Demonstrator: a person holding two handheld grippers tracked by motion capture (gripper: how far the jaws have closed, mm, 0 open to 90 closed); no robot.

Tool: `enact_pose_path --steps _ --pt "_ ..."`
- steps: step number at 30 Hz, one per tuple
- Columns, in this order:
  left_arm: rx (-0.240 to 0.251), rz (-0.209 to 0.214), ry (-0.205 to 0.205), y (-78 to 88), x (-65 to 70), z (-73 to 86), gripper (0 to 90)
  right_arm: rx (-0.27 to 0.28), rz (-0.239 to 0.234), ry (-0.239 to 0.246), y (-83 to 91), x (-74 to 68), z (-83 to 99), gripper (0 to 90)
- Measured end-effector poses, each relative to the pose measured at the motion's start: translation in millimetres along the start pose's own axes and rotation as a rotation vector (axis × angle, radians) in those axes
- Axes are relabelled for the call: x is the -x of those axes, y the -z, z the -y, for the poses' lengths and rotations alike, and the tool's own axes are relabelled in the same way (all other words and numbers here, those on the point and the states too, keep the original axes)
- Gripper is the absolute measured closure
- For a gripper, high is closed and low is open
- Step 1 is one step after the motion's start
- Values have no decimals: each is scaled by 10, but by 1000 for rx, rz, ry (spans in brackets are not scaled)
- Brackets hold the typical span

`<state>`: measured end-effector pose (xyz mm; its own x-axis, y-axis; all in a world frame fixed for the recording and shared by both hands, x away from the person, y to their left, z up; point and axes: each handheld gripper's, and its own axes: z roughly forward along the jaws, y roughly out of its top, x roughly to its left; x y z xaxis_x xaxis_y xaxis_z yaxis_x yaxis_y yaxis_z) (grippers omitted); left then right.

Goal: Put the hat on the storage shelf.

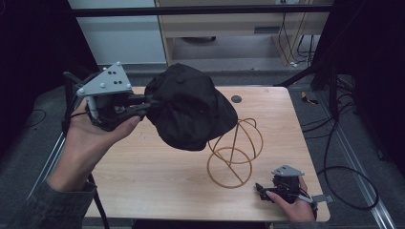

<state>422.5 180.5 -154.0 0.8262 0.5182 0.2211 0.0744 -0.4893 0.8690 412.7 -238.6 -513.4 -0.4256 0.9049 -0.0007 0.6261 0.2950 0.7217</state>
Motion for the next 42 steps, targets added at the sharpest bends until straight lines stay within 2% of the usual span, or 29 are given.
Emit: enact_pose_path --steps 7,15,17,18,27,42 --pt "2 34 -25 -194 119 -195 864 0 0 0 0 0 0 4" --pt "-22 68 -35 -569 229 -291 864 0 0 0 0 0 0 4" --pt "-26 70 -33 -618 234 -292 864 0 0 0 0 0 0 4" --pt "-32 74 -26 -707 238 -287 865 0 -1 0 0 0 0 4" --pt "-51 98 -14 -975 318 -223 864 0 -1 0 0 1 0 4" --pt "-105 129 7 -1234 444 -51 863 0 0 1 -1 1 0 4"
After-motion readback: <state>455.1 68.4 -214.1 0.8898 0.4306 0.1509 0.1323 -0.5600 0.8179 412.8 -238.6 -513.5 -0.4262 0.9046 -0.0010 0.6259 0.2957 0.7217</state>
